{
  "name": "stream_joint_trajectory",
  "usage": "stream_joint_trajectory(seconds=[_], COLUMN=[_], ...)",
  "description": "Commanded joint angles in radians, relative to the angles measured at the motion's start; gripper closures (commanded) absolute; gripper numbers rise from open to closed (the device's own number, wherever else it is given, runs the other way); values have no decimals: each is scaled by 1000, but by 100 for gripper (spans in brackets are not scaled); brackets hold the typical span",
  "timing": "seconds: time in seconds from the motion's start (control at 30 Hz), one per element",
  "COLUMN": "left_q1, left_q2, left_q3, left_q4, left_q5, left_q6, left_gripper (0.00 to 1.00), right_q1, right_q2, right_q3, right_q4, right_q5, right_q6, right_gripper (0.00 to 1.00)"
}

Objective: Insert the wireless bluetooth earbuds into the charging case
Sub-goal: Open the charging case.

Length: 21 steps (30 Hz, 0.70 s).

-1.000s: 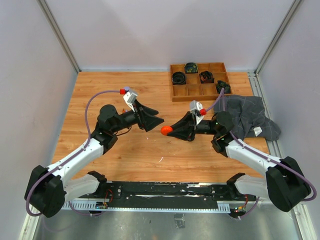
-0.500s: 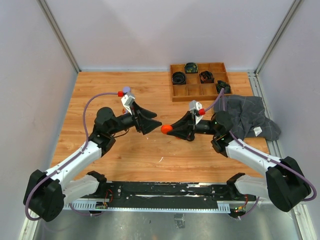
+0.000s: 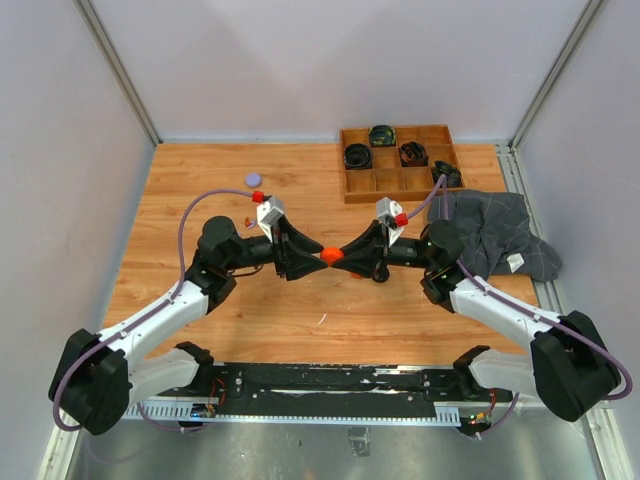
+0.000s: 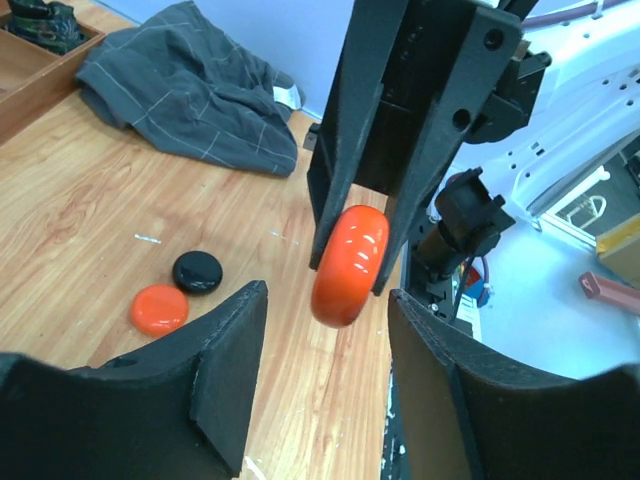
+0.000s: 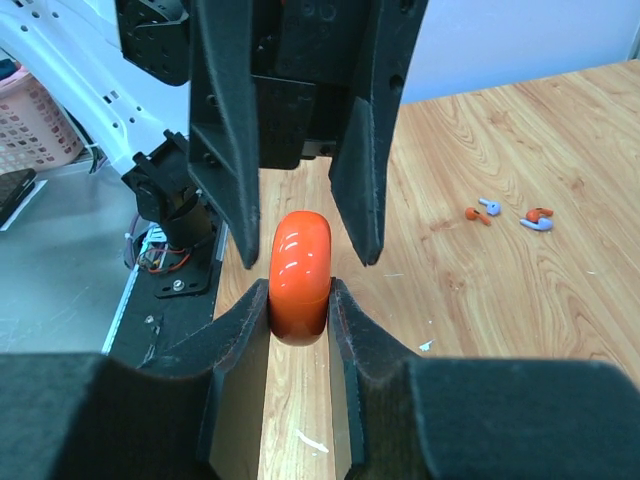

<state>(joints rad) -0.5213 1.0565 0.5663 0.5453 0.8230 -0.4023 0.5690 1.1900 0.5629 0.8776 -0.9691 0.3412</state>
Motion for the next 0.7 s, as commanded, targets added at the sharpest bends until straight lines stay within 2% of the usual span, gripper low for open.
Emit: stream_joint_trajectory(seconds=[0.0,0.23,0.27,0.37,0.47,0.67], left_q1=[-8,-19,-20,-20,-20,-20], left_q2=[28,34,33,23,1,-17], left_q3=[38,44,45,38,28,12], left_q4=[59,76,76,77,78,112], left_q5=[45,57,60,56,38,29], left_q6=[13,11,12,16,18,8], left_gripper=[46,60,64,85,96,100], right_q1=[26,41,41,42,42,43], right_q2=[7,22,22,20,14,6], right_q3=[38,44,46,42,34,23], right_q4=[18,18,17,14,4,-5], right_q5=[-32,-46,-45,-39,-23,11], right_q6=[16,16,16,18,18,25], right_gripper=[96,93,92,84,71,59])
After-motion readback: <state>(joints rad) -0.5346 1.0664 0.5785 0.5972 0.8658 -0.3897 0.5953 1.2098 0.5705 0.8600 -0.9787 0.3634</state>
